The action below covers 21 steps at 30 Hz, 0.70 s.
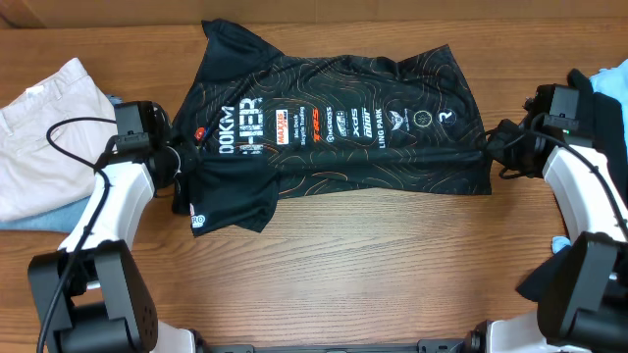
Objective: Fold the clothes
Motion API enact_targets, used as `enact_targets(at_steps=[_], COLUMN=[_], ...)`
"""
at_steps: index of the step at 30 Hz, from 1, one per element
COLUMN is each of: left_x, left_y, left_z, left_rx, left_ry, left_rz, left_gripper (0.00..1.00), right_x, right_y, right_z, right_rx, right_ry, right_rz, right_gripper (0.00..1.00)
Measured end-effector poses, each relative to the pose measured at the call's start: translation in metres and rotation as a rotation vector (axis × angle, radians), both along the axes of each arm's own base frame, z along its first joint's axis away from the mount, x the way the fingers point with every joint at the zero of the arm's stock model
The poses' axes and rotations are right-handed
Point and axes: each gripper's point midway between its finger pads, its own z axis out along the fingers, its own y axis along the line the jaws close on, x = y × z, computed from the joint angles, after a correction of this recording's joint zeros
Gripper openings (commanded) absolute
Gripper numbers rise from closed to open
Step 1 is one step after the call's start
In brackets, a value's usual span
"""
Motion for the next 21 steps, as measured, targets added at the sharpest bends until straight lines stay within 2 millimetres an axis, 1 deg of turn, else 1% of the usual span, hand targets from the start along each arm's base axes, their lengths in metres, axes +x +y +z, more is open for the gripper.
enact_targets(at_steps=[3,5,12,14,15,16,18,20,21], left_x=[0.008,0.013,0.028,0.031,0.034,0.036,0.04,0.043,0.044], left_y=[-0.001,-0.002,-0.004,-0.006,-0.008,-0.008,-0.008,-0.007,-0.007], left_z=[-0.002,0.0,0.004,0.004,0.005,0.006,0.009,0.012,0.012], left_rx=[-0.008,-0.015,-0.02,-0.018,-0.018,-0.017,-0.016,-0.012,-0.012], left_ry=[-0.023,-0.045,-0.107,-0.117,-0.127,-0.137,-0.159,-0.174,-0.176], left_rz=[-0.003,-0.009,-0.012,-0.018,-0.021,-0.022,-0.02,-0.021,-0.021], left_gripper=[0.04,0.04,0.05,0.08,0.13,0.16,0.19,0.2,0.22], right_x=[0.005,0.007,0.015,0.016,0.018,0.018,0.02,0.022,0.022], right_y=[0.0,-0.001,-0.002,-0.002,-0.003,-0.003,-0.003,-0.004,-0.004], right_z=[-0.011,-0.017,-0.023,-0.025,-0.026,-0.026,-0.026,-0.025,-0.025], right_rx=[0.005,0.007,0.007,0.006,0.005,0.005,0.003,0.001,0.001], right_ry=[0.008,0.014,-0.003,-0.004,-0.006,-0.009,-0.016,-0.022,-0.024], right_rz=[0.002,0.002,0.004,0.003,0.003,0.003,0.003,0.004,0.004], right_gripper=[0.04,0.04,0.04,0.04,0.04,0.04,0.04,0.04,0.04])
